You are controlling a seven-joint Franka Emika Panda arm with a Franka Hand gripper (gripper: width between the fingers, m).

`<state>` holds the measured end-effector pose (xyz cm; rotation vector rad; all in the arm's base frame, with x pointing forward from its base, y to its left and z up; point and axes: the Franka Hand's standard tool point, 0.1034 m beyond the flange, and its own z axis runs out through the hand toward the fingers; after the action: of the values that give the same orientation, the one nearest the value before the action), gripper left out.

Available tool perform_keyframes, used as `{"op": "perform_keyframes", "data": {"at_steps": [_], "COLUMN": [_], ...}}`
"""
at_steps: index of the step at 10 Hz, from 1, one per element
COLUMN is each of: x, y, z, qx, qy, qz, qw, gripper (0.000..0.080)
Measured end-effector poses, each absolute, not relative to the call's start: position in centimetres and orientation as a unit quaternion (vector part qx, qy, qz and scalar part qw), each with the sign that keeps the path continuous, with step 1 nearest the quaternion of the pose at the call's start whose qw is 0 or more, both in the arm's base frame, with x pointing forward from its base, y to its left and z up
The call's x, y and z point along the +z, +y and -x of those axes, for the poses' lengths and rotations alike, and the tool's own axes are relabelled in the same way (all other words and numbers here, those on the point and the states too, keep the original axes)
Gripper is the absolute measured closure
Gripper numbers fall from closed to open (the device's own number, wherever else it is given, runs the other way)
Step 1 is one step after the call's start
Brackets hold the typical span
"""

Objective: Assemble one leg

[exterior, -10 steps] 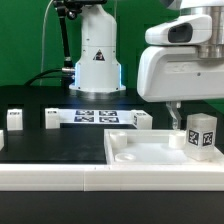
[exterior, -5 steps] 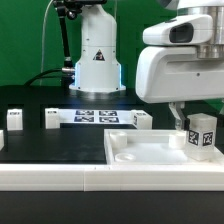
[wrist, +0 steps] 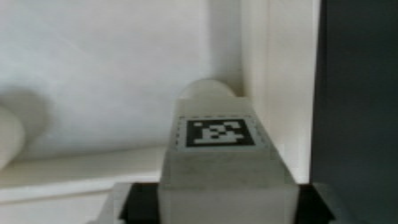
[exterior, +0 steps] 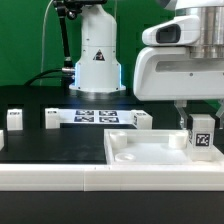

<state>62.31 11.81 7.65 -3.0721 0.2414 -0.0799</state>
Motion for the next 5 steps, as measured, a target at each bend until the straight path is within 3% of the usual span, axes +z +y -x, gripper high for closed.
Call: {"op": "perform_keyframes", "data": {"at_steps": [2,5], "x": [7.59,7.54], "y": [11.5,11.48], "z": [-62.45,-62.51], "qx": [-0.019,-0.011], "qy": [0.216,0.402], "qz": [0.975,0.914], "qw": [0.046,0.045], "gripper": [0.0509,0.0508]}}
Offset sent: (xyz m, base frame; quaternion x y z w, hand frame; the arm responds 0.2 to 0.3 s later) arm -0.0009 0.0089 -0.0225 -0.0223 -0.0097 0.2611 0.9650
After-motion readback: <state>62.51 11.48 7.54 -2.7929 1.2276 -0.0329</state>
